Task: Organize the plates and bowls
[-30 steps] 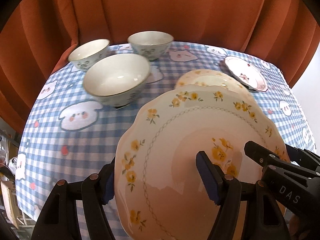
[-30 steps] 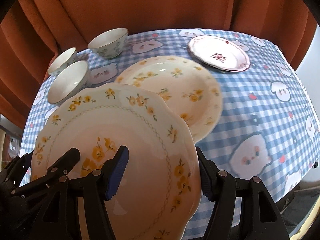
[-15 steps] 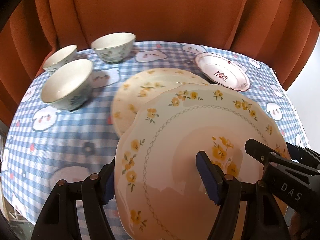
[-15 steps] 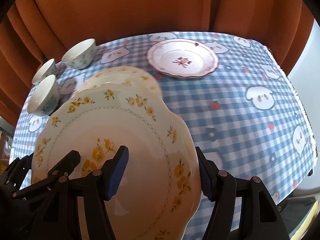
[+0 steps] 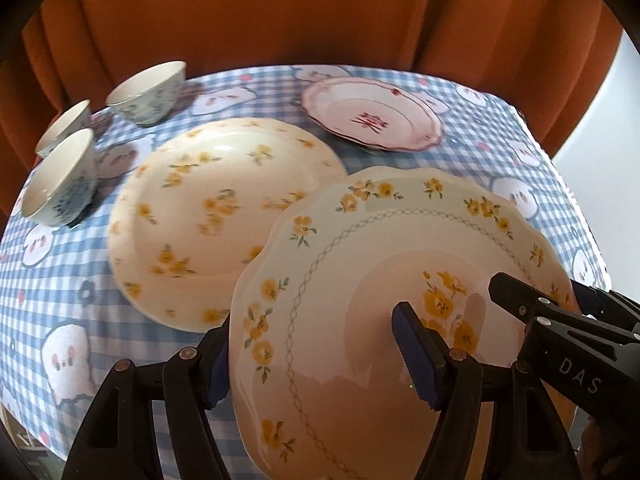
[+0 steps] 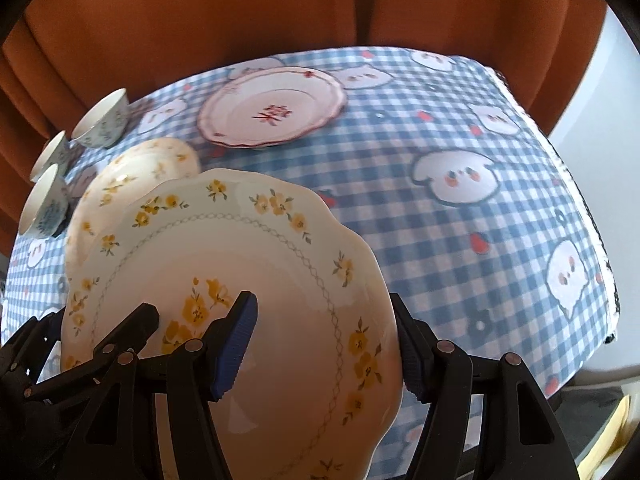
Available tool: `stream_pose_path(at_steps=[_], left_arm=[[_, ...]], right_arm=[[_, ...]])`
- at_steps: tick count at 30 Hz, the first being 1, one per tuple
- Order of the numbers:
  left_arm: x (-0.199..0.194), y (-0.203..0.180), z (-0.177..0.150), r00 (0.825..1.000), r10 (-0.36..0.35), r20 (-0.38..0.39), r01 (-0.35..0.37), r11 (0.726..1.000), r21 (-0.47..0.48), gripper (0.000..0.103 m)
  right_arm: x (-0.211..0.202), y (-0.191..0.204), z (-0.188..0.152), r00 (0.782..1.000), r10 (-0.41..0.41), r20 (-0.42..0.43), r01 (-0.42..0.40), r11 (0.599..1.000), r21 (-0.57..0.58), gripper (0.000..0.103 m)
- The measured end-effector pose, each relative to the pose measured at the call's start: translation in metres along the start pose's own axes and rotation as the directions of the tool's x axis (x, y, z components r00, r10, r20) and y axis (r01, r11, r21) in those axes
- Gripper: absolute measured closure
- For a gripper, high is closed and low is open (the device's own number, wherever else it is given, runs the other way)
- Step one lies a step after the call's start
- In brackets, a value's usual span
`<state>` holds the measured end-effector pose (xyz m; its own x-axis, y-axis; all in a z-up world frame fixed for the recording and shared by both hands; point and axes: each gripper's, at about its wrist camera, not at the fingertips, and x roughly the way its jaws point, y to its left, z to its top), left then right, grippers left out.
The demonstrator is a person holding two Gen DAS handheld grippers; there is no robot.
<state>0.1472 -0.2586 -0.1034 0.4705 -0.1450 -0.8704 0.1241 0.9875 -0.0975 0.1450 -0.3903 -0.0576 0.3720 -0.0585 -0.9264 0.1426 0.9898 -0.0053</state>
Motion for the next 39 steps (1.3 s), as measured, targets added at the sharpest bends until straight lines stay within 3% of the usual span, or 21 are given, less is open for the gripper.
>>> stream_pose_path(at_steps=[15, 32, 39], left_arm=[[0.038, -0.037, -0.006, 0.993, -0.021, -0.112, 0.024, 0.999, 0.026, 0.031], [0.052, -0.035, 0.001, 0.993, 0.003, -0.118, -0.002, 1.000, 0.014, 0.029], [0.047, -0.034, -0.001, 0.990, -0.001, -0.143, 0.007, 0.999, 0.044, 0.022]], right_arm=[[0.027, -0.049, -0.010, 0.996, -0.026, -0.090, 0.031, 0.998, 0.056, 0.035], [0.052, -0.051, -0.007, 0.990, 0.002, -0.142, 0.006, 0.998, 0.055, 0.035], [0.049, -0.049, -0.009, 0.987, -0.038, -0.153, 0.046, 0.998, 0.053, 0.035]])
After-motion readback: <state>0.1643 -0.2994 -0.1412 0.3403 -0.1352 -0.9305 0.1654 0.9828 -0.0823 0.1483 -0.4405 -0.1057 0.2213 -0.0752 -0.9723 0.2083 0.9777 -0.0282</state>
